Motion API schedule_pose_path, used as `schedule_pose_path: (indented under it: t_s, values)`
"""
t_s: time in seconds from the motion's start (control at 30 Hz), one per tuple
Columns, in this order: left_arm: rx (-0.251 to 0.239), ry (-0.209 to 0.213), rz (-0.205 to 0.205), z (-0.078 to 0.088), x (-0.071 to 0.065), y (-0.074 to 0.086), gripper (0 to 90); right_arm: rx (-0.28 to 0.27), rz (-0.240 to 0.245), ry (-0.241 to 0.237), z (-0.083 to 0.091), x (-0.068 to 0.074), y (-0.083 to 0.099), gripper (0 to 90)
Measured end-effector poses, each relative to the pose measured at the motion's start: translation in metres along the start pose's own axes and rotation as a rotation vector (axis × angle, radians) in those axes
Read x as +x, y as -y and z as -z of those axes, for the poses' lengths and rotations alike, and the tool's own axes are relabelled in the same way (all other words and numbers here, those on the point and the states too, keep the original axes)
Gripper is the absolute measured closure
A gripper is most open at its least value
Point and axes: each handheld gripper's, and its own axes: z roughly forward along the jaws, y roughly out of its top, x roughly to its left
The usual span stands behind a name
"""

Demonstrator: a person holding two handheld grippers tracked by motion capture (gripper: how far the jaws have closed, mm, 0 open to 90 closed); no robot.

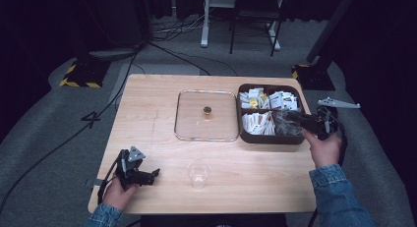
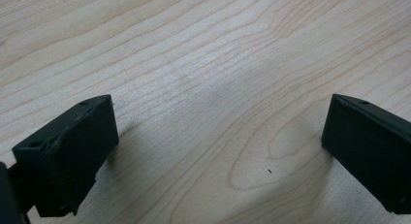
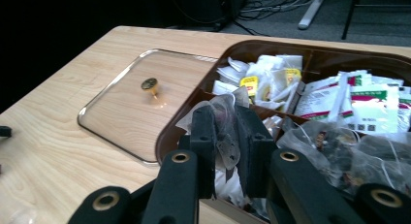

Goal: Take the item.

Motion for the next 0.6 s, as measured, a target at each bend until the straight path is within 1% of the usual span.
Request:
schedule_pose_path:
  t_s: [0.03,0.1,0.23,0.4,0.43,0.47,0.6]
  values:
    - [0.0,0.0,0.0,0.0,0.0,0.0,0.0,-0.008,0.02,-0.007,0.001,0.005,-0.001,79.5]
    - [0.0,0.0,0.0,0.0,0.0,0.0,0.1,-0.01,0.024,-0.009,0.002,0.007,-0.001,79.5]
    - [0.0,0.0,0.0,0.0,0.0,0.0,0.1,-0.012,0.049,-0.026,0.002,0.018,-0.003,79.5]
    - [0.0,0.0,0.0,0.0,0.0,0.0,0.1,-0.008,0.08,-0.067,0.0,0.035,-0.002,79.5]
    - [0.0,0.0,0.0,0.0,0.0,0.0,0.0,-0.004,0.096,-0.087,-0.002,0.042,-0.002,79.5]
    - [0.0,0.0,0.0,0.0,0.0,0.0,0.0,-0.004,0.096,-0.087,-0.002,0.042,-0.002,79.5]
    - [0.0,0.0,0.0,0.0,0.0,0.0,0.1,-0.002,0.105,-0.138,-0.006,0.056,-0.002,79.5]
